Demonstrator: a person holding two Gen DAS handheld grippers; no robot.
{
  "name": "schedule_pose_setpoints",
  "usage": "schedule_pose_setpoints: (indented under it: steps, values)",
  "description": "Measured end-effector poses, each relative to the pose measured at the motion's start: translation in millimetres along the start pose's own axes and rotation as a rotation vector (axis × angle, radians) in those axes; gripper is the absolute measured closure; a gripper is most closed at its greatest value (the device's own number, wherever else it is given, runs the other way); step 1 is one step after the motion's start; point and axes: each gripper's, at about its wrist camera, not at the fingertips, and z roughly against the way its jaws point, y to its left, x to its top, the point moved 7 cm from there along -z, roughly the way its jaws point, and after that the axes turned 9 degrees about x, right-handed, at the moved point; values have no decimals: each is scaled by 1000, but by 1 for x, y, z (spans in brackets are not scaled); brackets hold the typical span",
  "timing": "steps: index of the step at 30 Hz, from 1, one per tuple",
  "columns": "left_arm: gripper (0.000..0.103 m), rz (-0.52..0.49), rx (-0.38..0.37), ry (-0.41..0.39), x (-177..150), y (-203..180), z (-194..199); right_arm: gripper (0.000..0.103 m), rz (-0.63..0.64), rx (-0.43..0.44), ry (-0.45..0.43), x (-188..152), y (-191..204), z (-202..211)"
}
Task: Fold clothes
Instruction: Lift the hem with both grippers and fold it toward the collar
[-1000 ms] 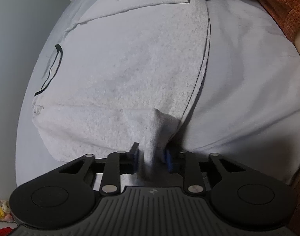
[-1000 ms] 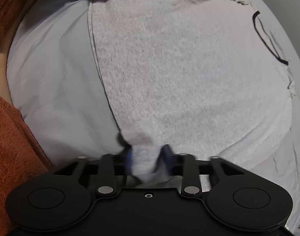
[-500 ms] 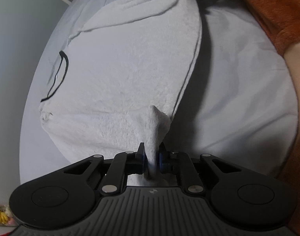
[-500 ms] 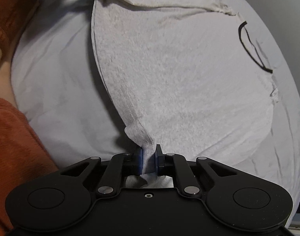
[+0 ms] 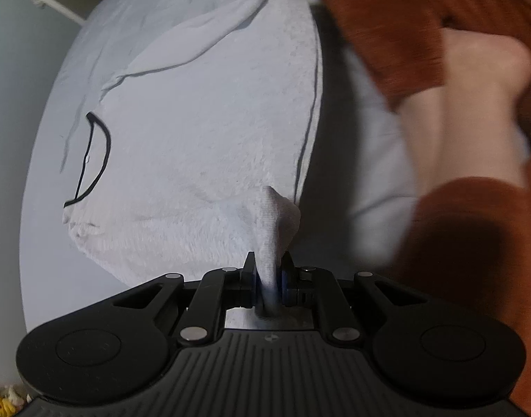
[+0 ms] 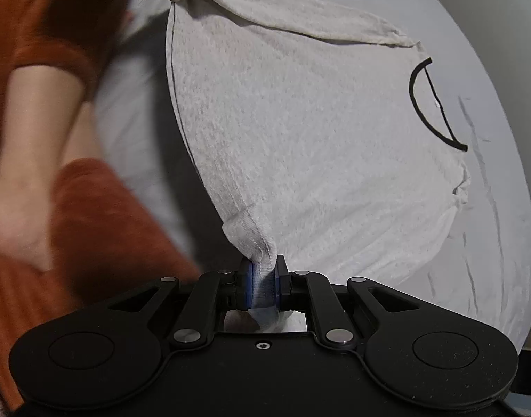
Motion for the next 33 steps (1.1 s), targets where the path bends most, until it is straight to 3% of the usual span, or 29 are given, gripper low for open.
schedule_pose_setpoints:
  steps: [5,17,27,33]
  values:
    - [92,26,15,7,2,14,14,94,-11,14,2,-6,4,20]
    - [92,13,180,81,21,100,-2,94,-51,-115,-29,9,-72,51]
    - [92,-57,263,158,36,191,-60,94,-66,-210,-18,30,-160,60]
    - [92,-42,248,181,36,239,-114,94,-94,-221,-16,39,-217,43]
